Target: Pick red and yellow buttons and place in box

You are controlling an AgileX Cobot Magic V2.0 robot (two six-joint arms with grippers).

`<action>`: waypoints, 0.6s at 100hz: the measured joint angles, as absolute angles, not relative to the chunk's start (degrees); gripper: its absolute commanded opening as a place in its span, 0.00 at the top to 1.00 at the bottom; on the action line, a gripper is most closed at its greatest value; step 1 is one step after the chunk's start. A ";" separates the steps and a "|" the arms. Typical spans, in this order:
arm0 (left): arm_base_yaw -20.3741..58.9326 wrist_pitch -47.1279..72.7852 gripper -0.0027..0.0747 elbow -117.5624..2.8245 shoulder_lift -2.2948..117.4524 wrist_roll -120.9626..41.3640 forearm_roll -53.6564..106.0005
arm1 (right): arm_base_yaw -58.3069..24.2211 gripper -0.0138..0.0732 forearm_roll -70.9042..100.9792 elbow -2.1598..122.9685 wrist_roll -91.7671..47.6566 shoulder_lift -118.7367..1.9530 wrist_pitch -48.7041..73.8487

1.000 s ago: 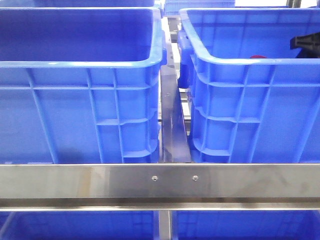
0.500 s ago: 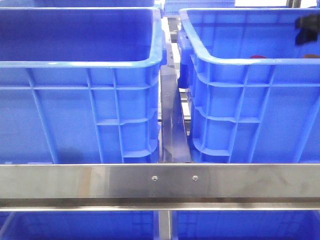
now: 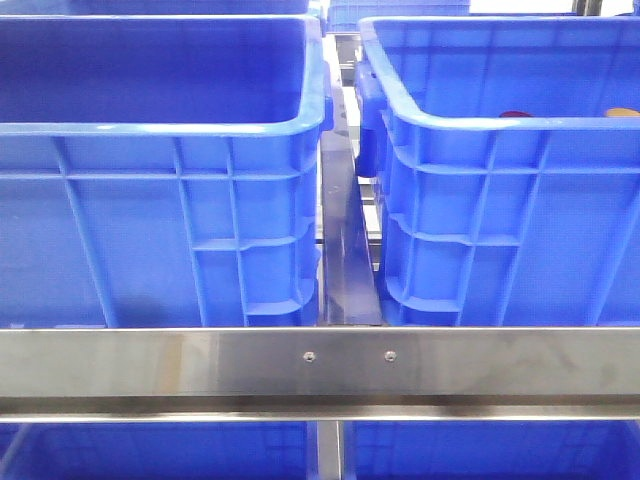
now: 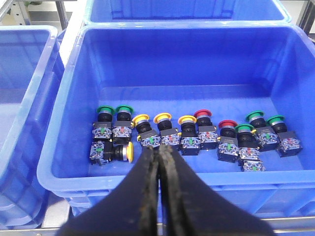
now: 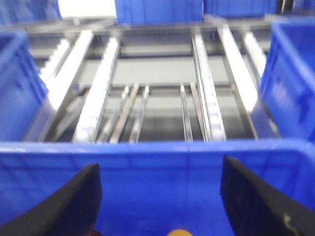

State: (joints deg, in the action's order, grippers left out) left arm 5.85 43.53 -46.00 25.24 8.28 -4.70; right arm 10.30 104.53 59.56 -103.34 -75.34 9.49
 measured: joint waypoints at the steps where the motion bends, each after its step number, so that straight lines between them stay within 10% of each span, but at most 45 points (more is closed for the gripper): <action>1: 5.85 43.53 0.99 -46.00 25.24 8.28 -4.70 | 10.30 0.23 104.53 59.37 -103.34 -74.87 9.62; 60: 5.85 43.44 0.99 -46.00 25.24 8.28 -4.70 | 10.30 0.23 104.30 35.66 -103.34 -39.08 12.75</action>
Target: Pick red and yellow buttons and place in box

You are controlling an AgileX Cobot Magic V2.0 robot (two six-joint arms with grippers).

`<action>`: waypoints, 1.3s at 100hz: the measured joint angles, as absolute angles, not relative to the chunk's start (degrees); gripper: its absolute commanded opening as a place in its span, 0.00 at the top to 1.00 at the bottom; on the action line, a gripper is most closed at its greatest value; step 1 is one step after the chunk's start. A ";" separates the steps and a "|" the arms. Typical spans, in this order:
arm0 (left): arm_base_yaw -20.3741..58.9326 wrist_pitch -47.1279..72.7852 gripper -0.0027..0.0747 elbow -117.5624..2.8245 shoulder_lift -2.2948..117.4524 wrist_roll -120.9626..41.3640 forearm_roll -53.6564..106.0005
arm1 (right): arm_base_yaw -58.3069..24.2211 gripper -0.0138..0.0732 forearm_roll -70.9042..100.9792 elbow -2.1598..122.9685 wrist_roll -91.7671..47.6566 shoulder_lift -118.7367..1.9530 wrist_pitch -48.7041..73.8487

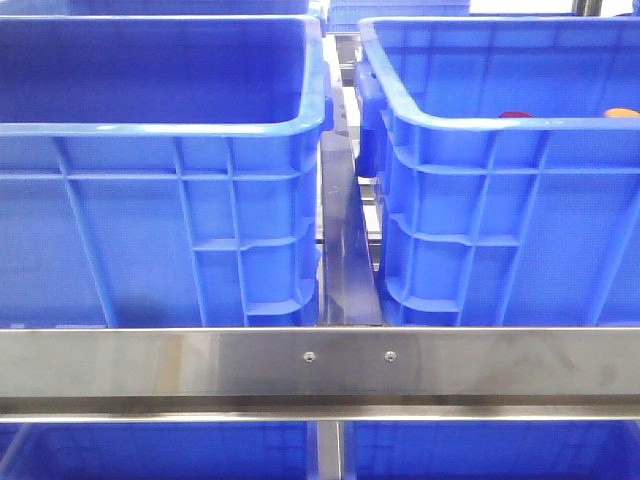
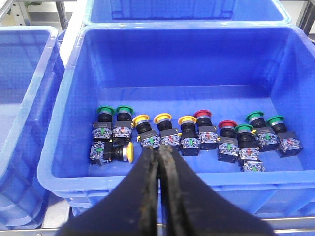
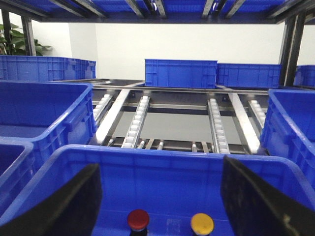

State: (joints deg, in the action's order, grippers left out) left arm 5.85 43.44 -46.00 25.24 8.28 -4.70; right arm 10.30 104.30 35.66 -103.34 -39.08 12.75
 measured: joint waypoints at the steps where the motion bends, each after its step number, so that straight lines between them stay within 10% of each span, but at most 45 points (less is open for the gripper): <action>1: 5.85 43.44 0.99 -46.00 25.24 8.28 -4.70 | 10.30 0.23 104.30 35.38 -103.34 -38.70 12.75; 22: 5.85 43.44 0.99 -46.00 25.24 8.28 -4.70 | 10.30 0.29 104.30 28.80 -103.34 -29.49 12.94; 56: 5.85 43.44 0.99 -45.46 25.24 8.28 -4.70 | 10.30 0.93 104.30 27.14 -103.34 -27.50 12.94; 130: 5.85 43.44 0.99 -45.46 25.24 8.28 -4.70 | 10.30 0.92 104.30 27.14 -103.45 -27.50 12.94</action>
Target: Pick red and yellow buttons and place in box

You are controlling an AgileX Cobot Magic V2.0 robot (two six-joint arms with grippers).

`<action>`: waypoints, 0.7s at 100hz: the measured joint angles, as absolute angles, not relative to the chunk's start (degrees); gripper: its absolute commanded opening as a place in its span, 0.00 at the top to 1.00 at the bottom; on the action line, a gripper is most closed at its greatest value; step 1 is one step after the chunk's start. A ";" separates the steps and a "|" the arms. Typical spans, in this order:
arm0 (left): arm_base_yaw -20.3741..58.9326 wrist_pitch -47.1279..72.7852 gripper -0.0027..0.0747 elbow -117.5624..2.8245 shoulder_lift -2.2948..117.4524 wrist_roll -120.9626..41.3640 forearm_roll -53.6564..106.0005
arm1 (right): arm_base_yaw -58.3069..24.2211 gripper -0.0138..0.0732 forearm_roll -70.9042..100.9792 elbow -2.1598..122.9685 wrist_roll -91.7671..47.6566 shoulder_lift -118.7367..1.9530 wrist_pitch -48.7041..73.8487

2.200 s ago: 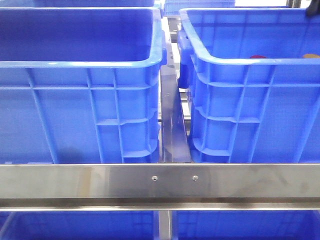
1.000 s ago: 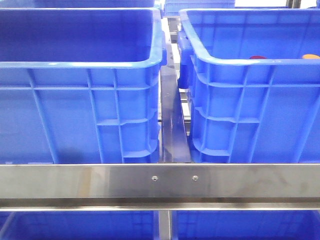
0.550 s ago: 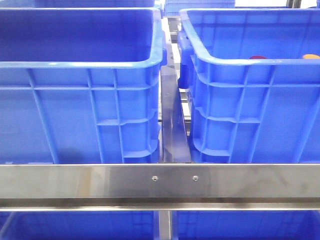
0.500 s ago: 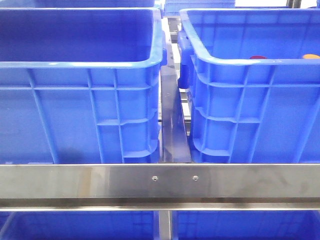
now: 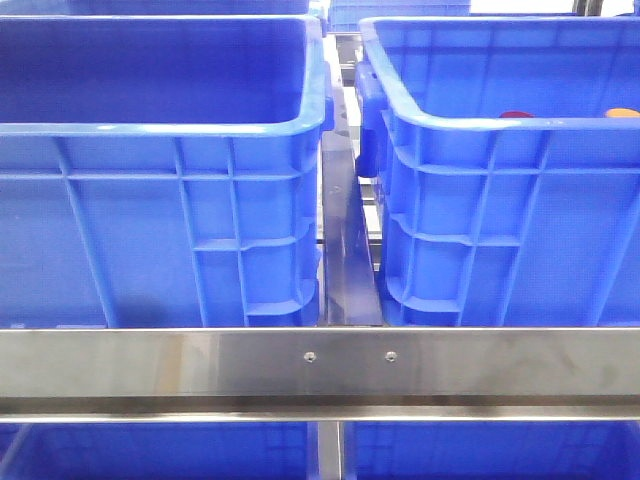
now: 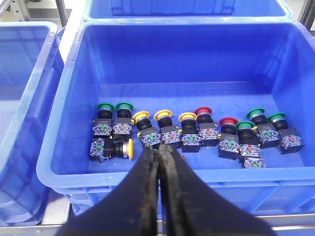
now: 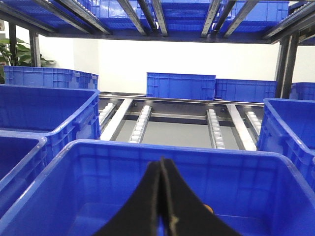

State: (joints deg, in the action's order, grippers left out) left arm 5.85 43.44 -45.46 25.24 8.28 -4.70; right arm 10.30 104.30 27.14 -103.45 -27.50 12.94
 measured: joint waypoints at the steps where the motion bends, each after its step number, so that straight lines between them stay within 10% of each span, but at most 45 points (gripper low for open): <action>1: 5.85 43.44 0.99 -45.46 25.24 8.28 -4.70 | 10.30 0.92 104.30 27.14 -103.45 -27.50 12.94; 70: 5.85 37.44 0.99 -43.96 24.83 8.28 -4.92 | 10.30 0.92 104.30 27.14 -103.45 -27.50 12.94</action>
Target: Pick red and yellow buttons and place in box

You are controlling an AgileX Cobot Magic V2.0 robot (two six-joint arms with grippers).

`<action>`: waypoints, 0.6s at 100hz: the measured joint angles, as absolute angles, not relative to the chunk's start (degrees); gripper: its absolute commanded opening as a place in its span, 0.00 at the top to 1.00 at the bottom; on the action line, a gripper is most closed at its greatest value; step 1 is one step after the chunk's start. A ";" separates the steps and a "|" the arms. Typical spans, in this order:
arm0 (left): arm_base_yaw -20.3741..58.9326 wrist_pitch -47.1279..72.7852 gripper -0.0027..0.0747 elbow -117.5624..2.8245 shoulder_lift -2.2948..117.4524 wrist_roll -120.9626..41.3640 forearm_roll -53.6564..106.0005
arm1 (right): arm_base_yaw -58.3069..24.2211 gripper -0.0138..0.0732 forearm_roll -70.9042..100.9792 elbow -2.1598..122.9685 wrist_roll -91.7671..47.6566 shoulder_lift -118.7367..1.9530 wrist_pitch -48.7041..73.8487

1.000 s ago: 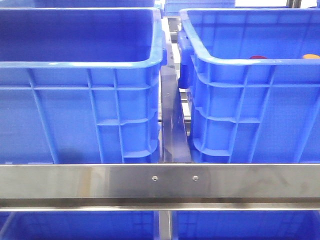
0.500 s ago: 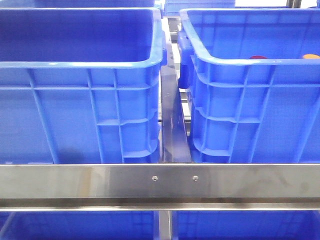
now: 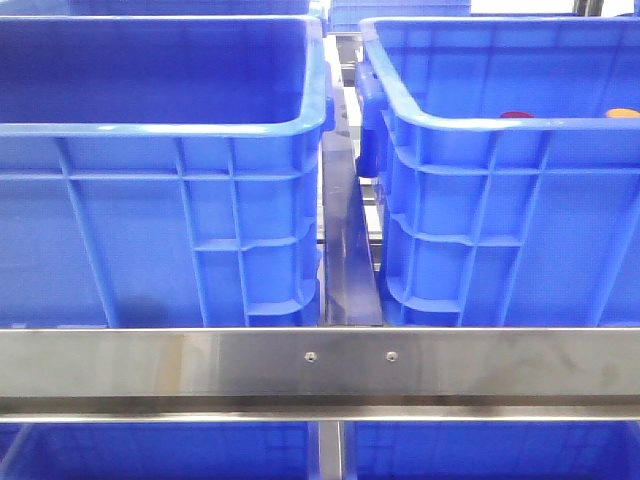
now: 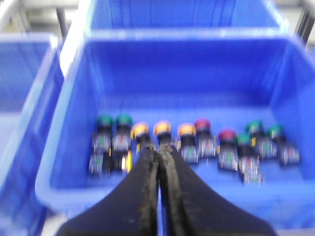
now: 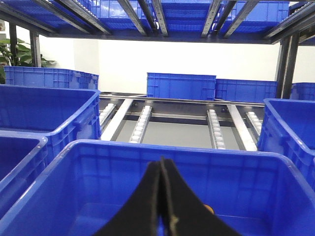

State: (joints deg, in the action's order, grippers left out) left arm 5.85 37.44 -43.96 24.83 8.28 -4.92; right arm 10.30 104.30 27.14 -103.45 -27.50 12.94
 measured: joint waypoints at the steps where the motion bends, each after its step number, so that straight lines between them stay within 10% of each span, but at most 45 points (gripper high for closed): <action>1: 5.85 37.08 0.99 -43.60 24.72 8.28 -4.92 | 10.30 0.92 104.30 27.14 -103.45 -27.50 12.94; 60: 5.85 14.88 0.99 -17.35 7.10 8.28 -9.43 | 10.30 0.92 104.30 27.14 -103.45 -27.50 12.94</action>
State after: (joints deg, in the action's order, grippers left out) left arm 5.85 14.88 -17.35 7.10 8.28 -9.43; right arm 10.30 104.30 27.14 -103.45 -27.50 12.94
